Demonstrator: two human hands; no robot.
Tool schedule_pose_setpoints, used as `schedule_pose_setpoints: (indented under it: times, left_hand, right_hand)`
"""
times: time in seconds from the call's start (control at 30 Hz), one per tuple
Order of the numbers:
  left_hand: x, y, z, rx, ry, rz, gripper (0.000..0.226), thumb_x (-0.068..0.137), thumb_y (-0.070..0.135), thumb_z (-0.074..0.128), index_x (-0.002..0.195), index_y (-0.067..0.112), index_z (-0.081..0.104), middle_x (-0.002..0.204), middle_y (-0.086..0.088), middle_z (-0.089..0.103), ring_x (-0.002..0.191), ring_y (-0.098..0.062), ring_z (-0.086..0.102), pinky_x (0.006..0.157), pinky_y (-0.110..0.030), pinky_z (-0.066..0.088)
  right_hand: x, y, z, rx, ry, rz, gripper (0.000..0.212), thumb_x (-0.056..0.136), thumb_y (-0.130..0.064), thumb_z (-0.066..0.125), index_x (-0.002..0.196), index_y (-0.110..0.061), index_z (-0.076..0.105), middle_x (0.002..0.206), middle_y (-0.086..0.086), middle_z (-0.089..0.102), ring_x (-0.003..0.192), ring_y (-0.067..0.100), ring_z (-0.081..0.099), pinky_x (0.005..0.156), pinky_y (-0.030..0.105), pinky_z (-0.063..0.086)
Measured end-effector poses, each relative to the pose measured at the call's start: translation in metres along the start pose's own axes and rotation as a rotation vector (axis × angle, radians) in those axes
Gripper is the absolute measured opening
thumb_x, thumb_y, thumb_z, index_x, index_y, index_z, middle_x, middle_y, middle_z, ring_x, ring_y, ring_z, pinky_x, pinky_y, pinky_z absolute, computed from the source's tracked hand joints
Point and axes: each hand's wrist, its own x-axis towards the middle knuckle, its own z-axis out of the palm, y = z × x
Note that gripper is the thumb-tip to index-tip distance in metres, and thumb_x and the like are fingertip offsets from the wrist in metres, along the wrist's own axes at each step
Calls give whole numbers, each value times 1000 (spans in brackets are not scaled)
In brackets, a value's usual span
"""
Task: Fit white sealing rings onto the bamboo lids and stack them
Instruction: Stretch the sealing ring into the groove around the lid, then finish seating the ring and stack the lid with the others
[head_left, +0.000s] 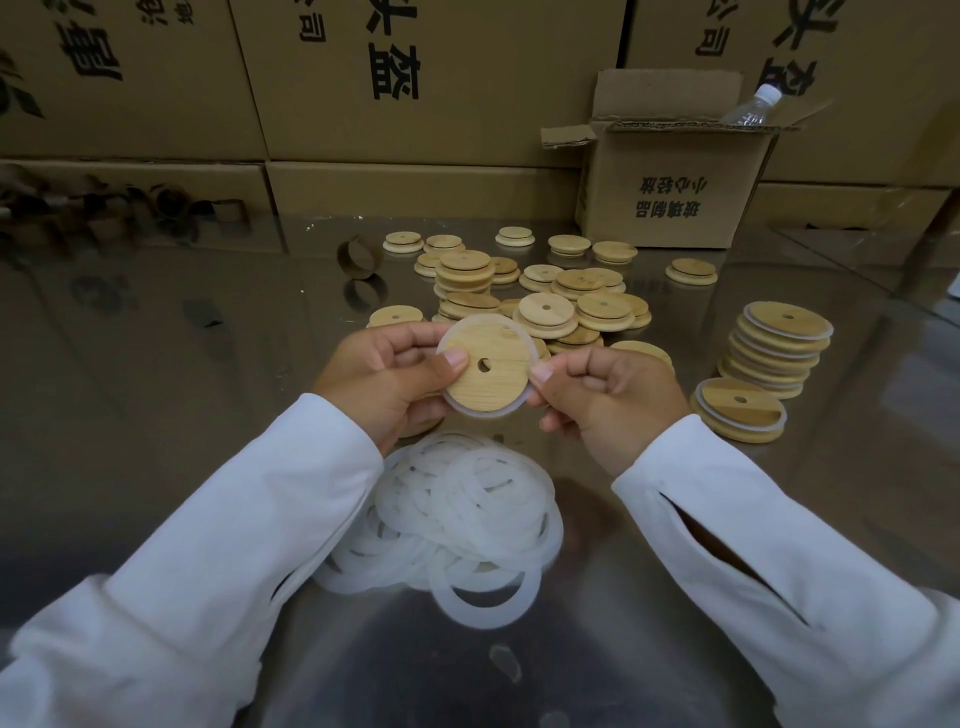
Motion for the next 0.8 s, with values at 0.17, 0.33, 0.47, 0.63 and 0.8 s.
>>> schedule_pose_setpoints:
  times: [0.17,0.33,0.47,0.63,0.8]
  left_hand:
    - [1,0,-1,-20,1,-18,18,82,0,54,95,8,63,76,-4,73,70,-14,70,59,-22,56]
    - [2,-3,-2,-5,37,-19,17,81,1,57,94,9,64,79,-5,72,70,-14,70,62,-23,58]
    - [2,-7,-1,73,-12,-40,26,75,4,62,100,6,64,92,-13,69,77,-19,69,65,-27,58]
    - [1,-8,0,74,-62,-66,36,62,14,66,97,9,65,87,-9,72,77,-17,70,60,-25,57]
    - [5,-10,-8,167,130,32,18,78,10,66,94,19,66,92,-7,70,81,-12,69,71,-27,57]
  right_hand:
    - [3,0,-2,65,-28,34,12,81,-16,66,70,-17,65,52,-8,65,42,2,53,50,14,46]
    - [8,6,-2,-18,122,10,13,84,-26,62,92,-16,59,61,-4,63,45,2,56,67,29,51]
    - [8,8,-2,-60,57,-47,8,84,-28,62,90,-24,59,73,0,66,58,2,59,61,15,48]
    - [9,12,-3,-82,-76,-83,6,83,-18,64,79,-22,61,73,0,66,62,3,60,64,18,50]
    - [24,16,-19,-55,190,-48,9,86,-21,61,77,-21,60,70,-2,62,64,7,56,68,23,46]
